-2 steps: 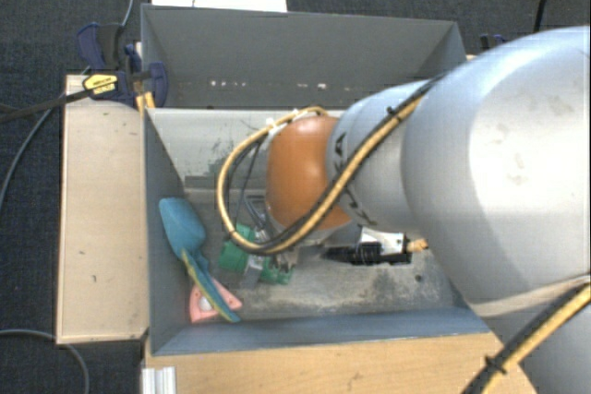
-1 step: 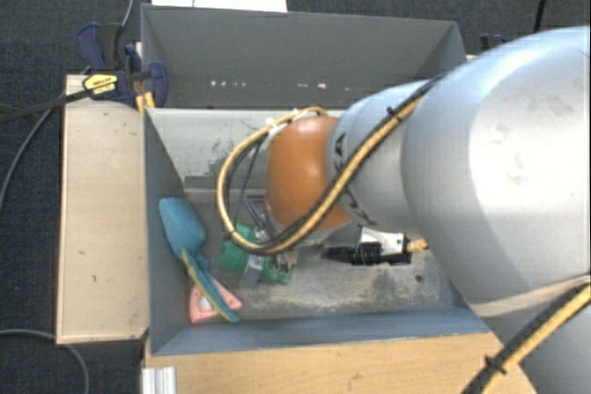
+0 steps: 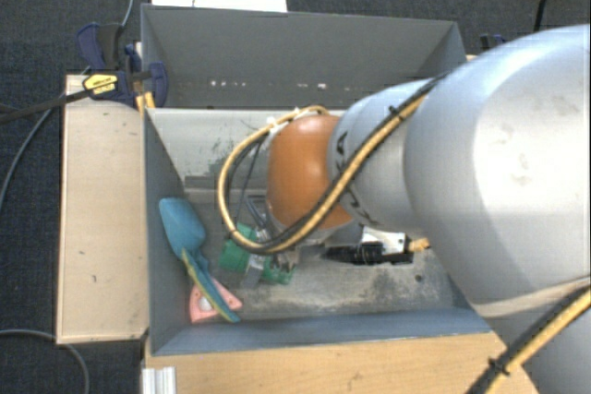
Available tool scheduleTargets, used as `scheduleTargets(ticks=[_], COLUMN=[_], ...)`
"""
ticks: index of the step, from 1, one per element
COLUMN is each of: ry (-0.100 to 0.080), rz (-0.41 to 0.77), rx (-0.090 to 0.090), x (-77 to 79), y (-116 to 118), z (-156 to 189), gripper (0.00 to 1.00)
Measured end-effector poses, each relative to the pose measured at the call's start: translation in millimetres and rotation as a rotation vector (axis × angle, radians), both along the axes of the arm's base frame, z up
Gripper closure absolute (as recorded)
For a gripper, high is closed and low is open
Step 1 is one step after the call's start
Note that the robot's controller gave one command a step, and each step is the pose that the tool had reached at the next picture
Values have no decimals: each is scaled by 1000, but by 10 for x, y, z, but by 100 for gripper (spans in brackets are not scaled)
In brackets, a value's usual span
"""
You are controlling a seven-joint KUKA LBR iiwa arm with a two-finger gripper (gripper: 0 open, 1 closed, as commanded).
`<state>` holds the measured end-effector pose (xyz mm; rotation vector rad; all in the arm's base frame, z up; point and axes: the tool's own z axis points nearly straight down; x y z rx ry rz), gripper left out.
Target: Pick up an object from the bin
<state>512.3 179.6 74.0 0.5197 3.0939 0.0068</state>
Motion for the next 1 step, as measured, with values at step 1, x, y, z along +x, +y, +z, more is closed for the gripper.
scheduleTargets(ticks=[1], ry=[-2], rz=[-1], rx=[1], x=[5], y=[1], z=[88], gripper=[100])
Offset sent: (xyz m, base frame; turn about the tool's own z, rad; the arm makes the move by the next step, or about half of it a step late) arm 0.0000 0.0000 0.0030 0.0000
